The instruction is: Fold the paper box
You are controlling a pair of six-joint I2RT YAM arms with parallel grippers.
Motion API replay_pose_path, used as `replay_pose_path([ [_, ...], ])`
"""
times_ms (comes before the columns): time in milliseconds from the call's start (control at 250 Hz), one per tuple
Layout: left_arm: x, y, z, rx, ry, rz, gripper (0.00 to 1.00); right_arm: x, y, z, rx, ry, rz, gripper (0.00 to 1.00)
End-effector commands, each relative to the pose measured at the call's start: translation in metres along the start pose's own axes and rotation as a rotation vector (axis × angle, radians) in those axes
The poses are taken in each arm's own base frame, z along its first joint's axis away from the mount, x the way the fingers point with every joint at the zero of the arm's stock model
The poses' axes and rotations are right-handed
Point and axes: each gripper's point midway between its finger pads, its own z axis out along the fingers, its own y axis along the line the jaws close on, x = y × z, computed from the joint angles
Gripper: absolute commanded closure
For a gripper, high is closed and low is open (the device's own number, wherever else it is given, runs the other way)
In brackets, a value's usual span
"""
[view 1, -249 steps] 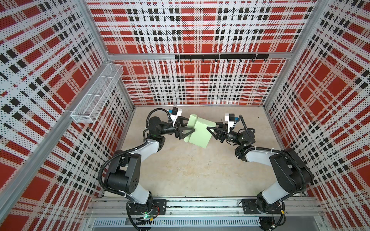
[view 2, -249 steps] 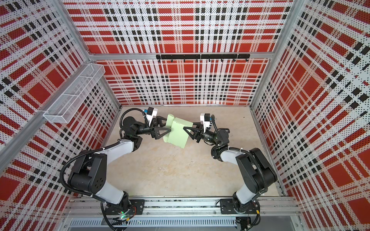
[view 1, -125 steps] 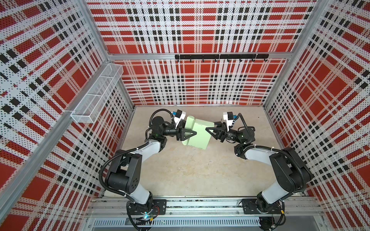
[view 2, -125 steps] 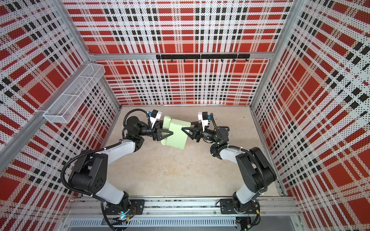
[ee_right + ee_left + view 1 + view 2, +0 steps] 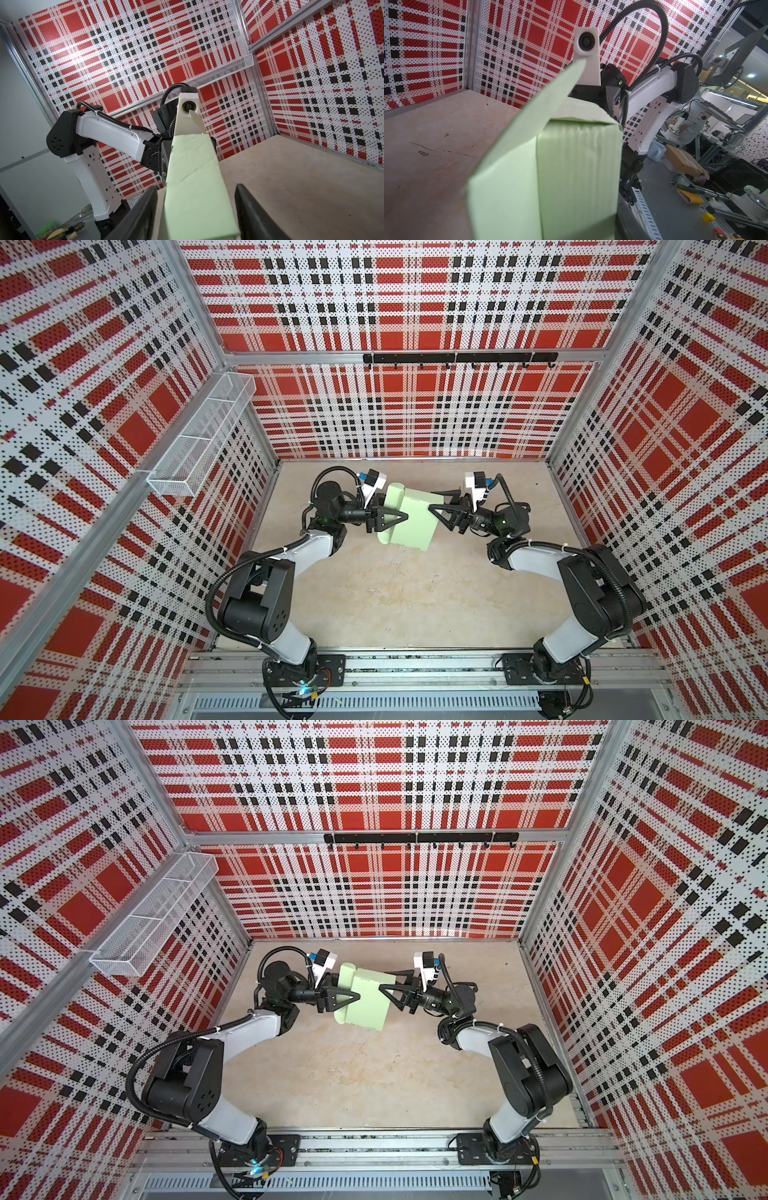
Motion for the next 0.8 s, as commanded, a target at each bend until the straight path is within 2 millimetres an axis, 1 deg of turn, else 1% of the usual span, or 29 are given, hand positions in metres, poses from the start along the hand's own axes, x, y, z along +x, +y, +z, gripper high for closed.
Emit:
replay_pose_path([
  [0,-0.004,0.009,-0.003,-0.034,-0.001,0.026,0.56,-0.008,-0.004,-0.013,0.036,-0.048,-0.043,0.32],
  [56,-0.001,0.017,-0.005,-0.065,0.008,0.017,0.57,-0.008,-0.011,-0.022,0.077,-0.056,-0.036,0.31],
  [176,0.013,0.037,-0.008,-0.148,0.079,-0.030,0.61,-0.004,-0.027,-0.051,0.194,-0.084,-0.025,0.30],
  [256,0.031,0.047,-0.007,-0.219,0.201,-0.042,0.62,0.002,-0.036,-0.069,0.278,-0.081,-0.016,0.31],
  [340,0.049,0.054,-0.005,-0.276,0.357,-0.004,0.60,0.011,-0.045,-0.084,0.372,-0.057,-0.007,0.30],
  [384,0.052,0.063,-0.010,-0.334,0.410,0.002,0.60,0.015,-0.049,-0.091,0.419,-0.048,-0.005,0.30],
  [392,0.054,0.060,-0.003,-0.324,0.428,0.006,0.60,0.015,-0.050,-0.092,0.426,-0.047,-0.006,0.30],
  [412,0.056,0.060,0.000,-0.336,0.455,0.008,0.60,0.018,-0.052,-0.094,0.444,-0.038,-0.005,0.30],
  [532,0.073,0.061,0.004,-0.383,0.685,0.091,0.59,0.031,-0.071,-0.107,0.580,0.020,0.062,0.31],
  [616,0.082,0.058,0.005,-0.397,0.829,0.185,0.59,0.039,-0.079,-0.112,0.635,0.054,0.108,0.33],
  [712,0.093,0.055,0.012,-0.362,0.900,0.246,0.58,0.046,-0.087,-0.120,0.693,0.047,0.169,0.35],
  [796,0.111,0.053,0.017,-0.337,0.967,0.269,0.59,0.056,-0.095,-0.128,0.742,0.042,0.223,0.37],
])
